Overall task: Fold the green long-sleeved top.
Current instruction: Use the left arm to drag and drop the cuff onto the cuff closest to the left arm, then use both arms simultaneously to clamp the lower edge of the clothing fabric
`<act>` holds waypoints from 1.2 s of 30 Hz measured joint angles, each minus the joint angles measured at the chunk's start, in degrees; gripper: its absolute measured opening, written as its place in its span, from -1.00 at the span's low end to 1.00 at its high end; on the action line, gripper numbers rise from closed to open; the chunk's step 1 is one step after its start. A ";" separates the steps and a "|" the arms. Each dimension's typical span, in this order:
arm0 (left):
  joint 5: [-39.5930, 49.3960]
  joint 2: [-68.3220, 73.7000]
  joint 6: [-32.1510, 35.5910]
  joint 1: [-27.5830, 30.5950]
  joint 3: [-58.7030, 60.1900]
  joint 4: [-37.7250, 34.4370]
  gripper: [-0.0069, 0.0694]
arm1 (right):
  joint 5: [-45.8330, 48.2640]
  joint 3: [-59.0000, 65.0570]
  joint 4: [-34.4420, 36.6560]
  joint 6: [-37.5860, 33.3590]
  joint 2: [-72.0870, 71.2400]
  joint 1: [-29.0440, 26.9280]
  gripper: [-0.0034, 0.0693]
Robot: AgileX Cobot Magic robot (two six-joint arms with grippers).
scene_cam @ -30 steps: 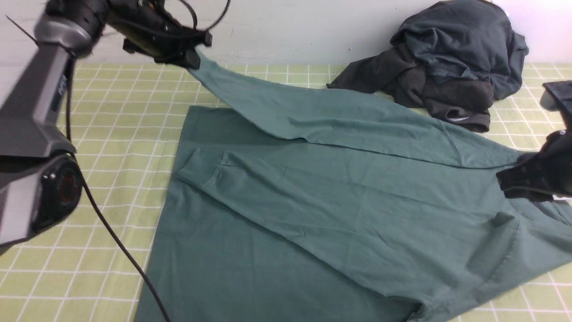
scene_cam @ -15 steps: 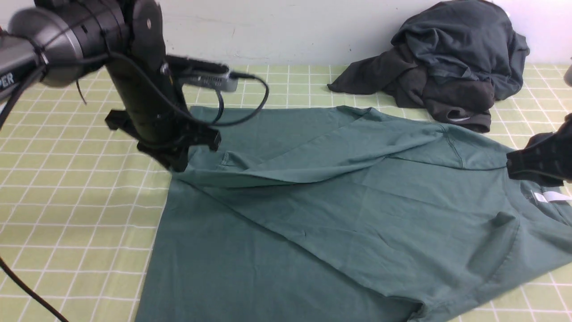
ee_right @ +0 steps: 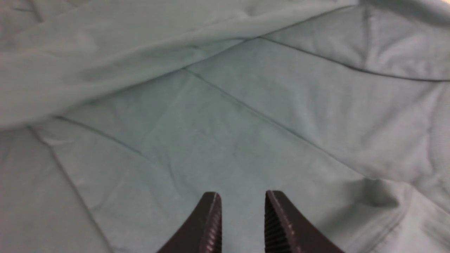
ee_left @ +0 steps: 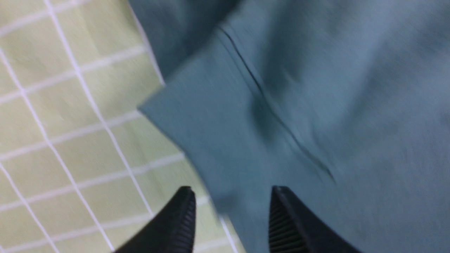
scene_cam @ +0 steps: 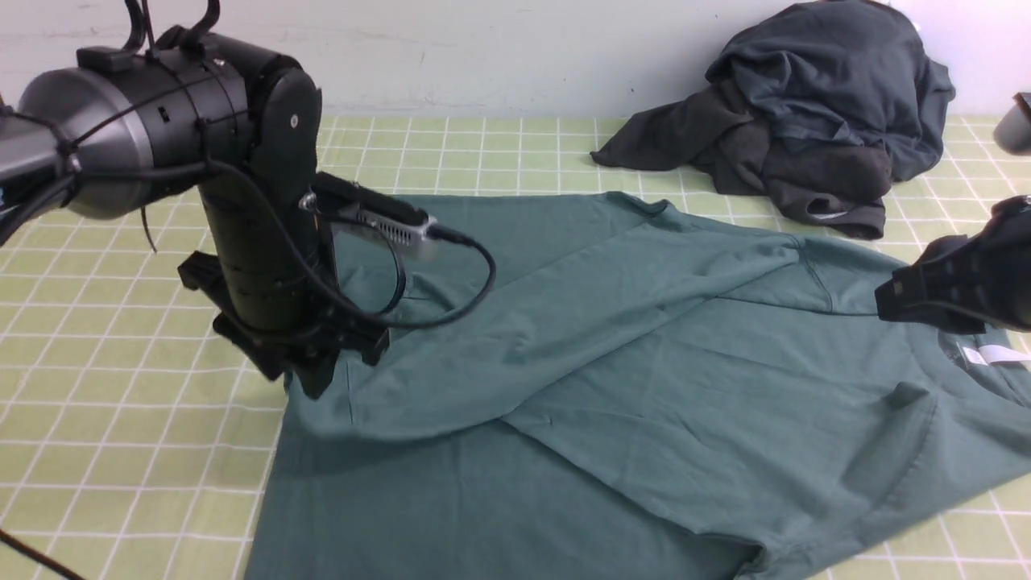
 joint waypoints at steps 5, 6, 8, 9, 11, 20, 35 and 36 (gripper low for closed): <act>-0.47 -7.45 6.92 -5.24 17.34 -1.04 0.20 | 1.69 0.00 5.36 -4.94 0.00 0.00 -0.44; -2.01 -8.52 8.24 -6.10 20.56 -1.04 0.20 | 2.01 0.00 6.16 -5.70 0.00 0.00 -0.44; -6.30 -9.99 10.99 -7.47 25.53 -1.04 0.20 | 2.28 0.00 7.47 -7.02 0.00 0.00 -0.44; -8.68 -10.56 13.08 -8.24 27.77 -1.04 0.20 | 2.51 0.00 8.01 -7.63 0.00 0.00 -0.44; -11.49 -11.03 17.49 -9.43 30.54 -1.04 0.20 | 2.70 0.00 8.55 -8.17 0.00 0.00 -0.44; -19.62 -11.17 35.67 -11.23 36.79 -1.92 -0.21 | 2.94 0.00 10.03 -9.45 0.00 0.00 -0.44; -22.27 -19.70 10.32 -14.16 36.00 11.57 -0.83 | 3.28 0.23 20.62 -28.87 -5.10 3.44 -0.46; -22.08 -21.04 9.64 -14.16 36.00 11.71 -0.83 | 3.40 0.23 22.10 -32.97 -6.91 5.26 -0.49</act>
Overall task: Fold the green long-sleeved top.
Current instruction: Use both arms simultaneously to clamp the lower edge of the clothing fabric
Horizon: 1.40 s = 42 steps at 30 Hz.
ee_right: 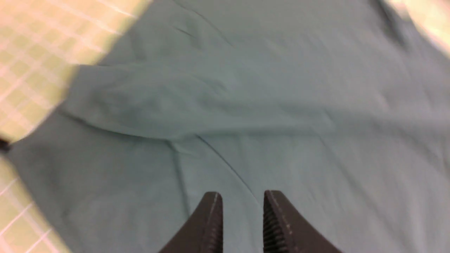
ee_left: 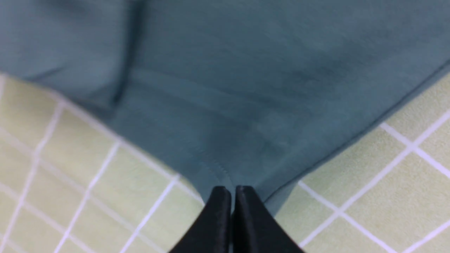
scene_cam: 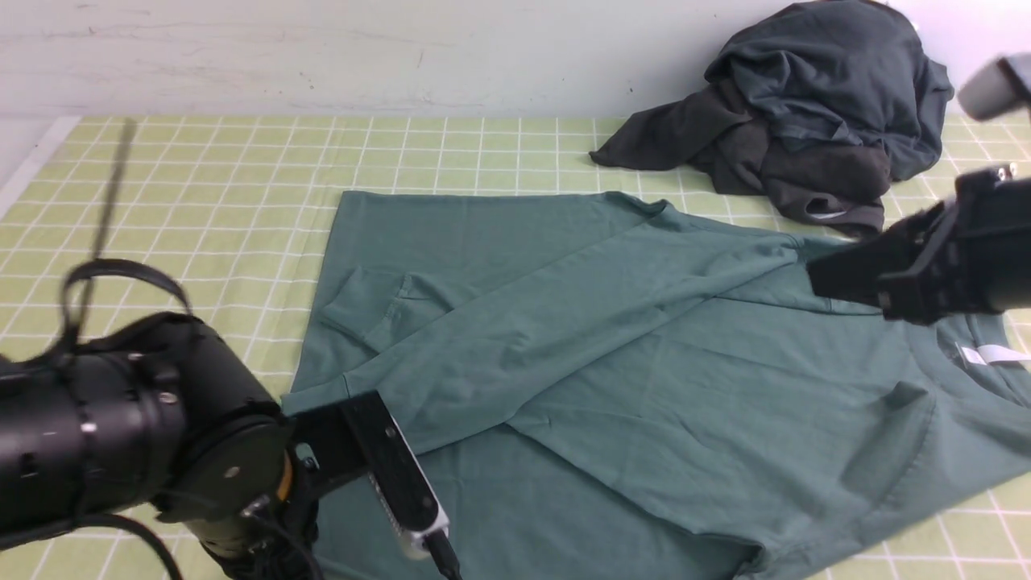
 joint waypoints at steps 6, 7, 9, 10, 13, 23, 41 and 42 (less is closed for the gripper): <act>0.90 -1.07 -1.22 0.00 0.00 -5.35 -0.83 | 0.20 -0.11 3.41 -12.43 -4.69 7.72 -0.75; 0.80 -0.70 -1.22 0.00 0.00 -6.54 -0.83 | 0.20 -0.11 3.41 -12.97 -4.48 7.95 -0.78; 0.50 1.04 -1.22 0.00 0.00 -8.85 -0.81 | 0.45 -0.11 3.36 -13.53 -3.79 8.03 -0.85; 0.30 1.91 -1.16 0.00 0.00 -9.62 -0.78 | 1.04 -0.11 3.00 -13.53 -3.39 8.03 -0.87; 0.18 3.43 0.18 0.00 0.00 -11.23 -0.69 | 3.40 -0.11 1.82 -13.31 -2.72 8.03 -0.90; 1.67 9.35 16.62 -0.06 0.00 -12.86 0.06 | 9.11 -0.06 -1.00 -13.05 -2.15 8.03 -0.92; 1.62 4.12 10.18 -0.30 -1.37 -7.65 -0.79 | 3.82 -0.06 -0.61 -14.68 -14.08 15.26 -0.92; 2.15 2.42 9.40 -0.30 -1.37 -7.61 -0.81 | 1.33 -0.06 -0.33 -14.86 -16.36 16.47 -0.92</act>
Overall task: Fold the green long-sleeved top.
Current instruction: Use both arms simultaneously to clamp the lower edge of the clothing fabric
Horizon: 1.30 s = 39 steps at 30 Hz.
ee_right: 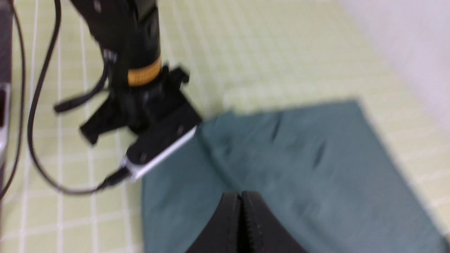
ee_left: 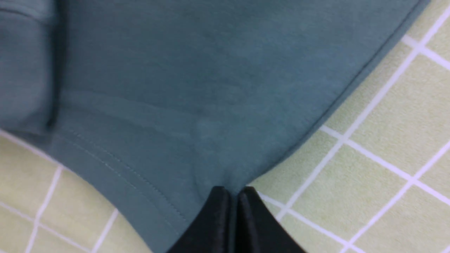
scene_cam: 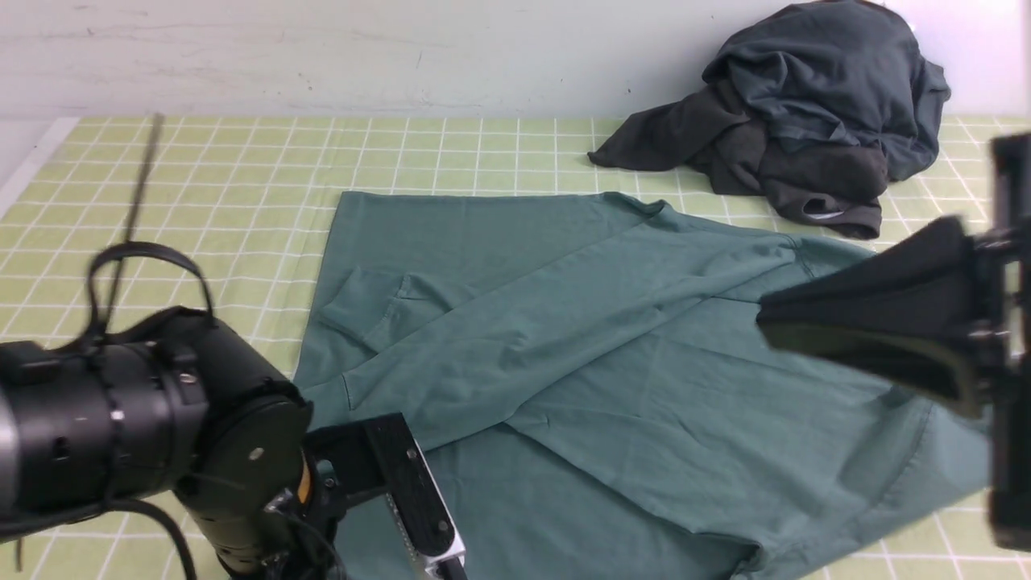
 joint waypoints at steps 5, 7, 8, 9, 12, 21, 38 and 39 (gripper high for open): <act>1.04 -4.24 -4.87 0.00 0.00 0.00 -0.82 | -2.69 -0.17 -7.53 1.45 -1.52 0.62 -0.92; 0.50 -4.58 -7.90 0.00 0.00 0.00 -0.82 | 0.95 -0.17 -15.25 4.80 1.85 0.62 -0.92; 0.27 -4.58 -8.98 0.00 0.00 0.00 -0.82 | 3.60 0.03 -18.78 7.51 3.95 0.62 -0.89; -0.01 -4.58 -10.04 0.00 0.00 0.00 -0.82 | 4.84 0.22 -21.53 8.92 5.71 0.62 -0.87; -1.30 -4.58 -12.18 0.00 0.00 0.00 -0.82 | 7.91 3.24 -33.39 14.04 12.82 0.68 -0.69; -3.85 -4.58 -13.47 0.00 0.10 -0.66 -0.82 | 3.79 12.06 -59.22 16.66 26.13 0.73 -0.03; -4.14 -4.58 -13.53 0.00 0.22 -2.33 -0.82 | -9.00 14.88 -77.38 18.82 39.90 -3.02 -0.14; -4.14 -4.58 -13.53 0.00 0.22 -2.33 -0.82 | -9.00 14.88 -77.44 18.82 39.99 -3.14 -0.15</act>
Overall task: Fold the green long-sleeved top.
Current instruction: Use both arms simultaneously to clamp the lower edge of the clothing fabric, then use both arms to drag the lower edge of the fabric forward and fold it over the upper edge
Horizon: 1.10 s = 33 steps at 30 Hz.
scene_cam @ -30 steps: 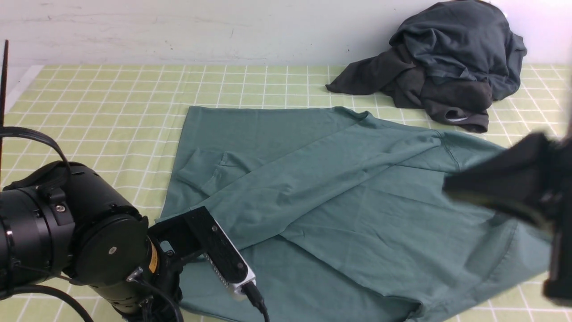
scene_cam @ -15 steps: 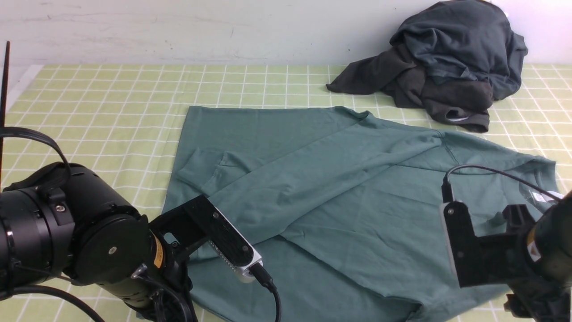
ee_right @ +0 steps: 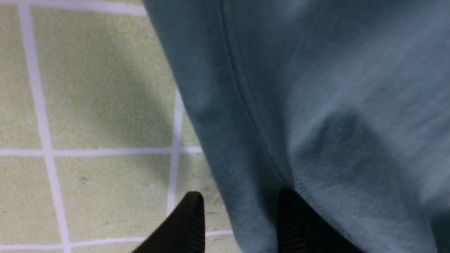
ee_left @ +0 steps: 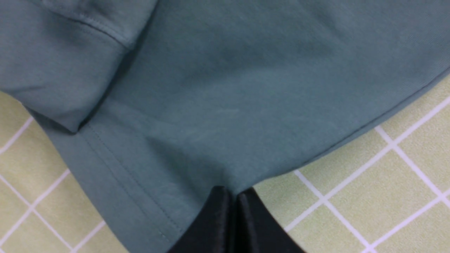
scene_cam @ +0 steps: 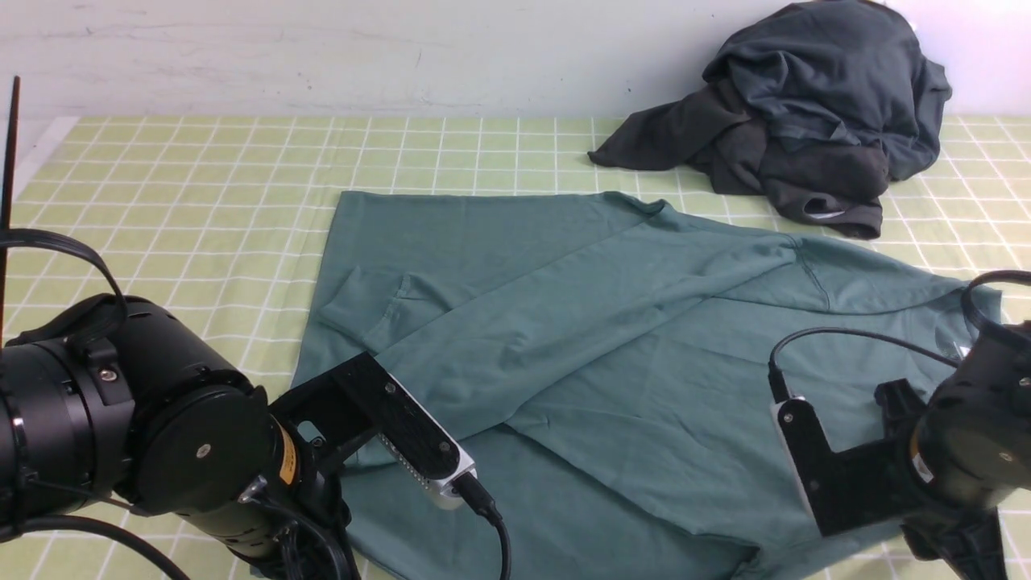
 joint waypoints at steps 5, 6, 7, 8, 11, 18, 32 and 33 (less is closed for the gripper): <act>0.00 0.00 0.00 0.00 0.00 -0.87 -0.82 | -2.95 0.12 -0.13 1.06 0.30 -3.22 -0.42; 0.00 0.00 0.00 0.00 0.00 -0.92 -0.82 | -3.58 0.12 -0.15 1.59 0.35 -3.40 -0.47; 0.00 0.00 0.00 0.00 0.00 -0.98 -0.82 | -4.36 0.19 -0.15 2.25 0.37 -3.64 -0.54; 0.00 0.00 0.00 0.00 0.00 -1.10 -0.82 | -4.88 0.30 -0.15 2.92 0.41 -3.64 -0.62; 0.13 0.00 -0.22 0.00 0.00 -1.16 -0.82 | -5.57 0.45 -0.20 5.10 0.41 -3.69 -0.83; 7.78 -2.02 -1.22 0.51 -1.88 -0.63 -0.82 | 0.62 -2.74 1.32 18.07 -1.29 -3.69 -0.91; -4.03 4.27 -14.91 14.50 -19.72 8.70 -0.82 | -15.81 -13.43 1.59 30.64 -1.04 -10.31 -0.92; -4.80 6.80 -15.03 14.95 -22.38 9.02 -0.82 | -17.59 -14.35 1.36 31.07 -0.41 -11.04 -0.92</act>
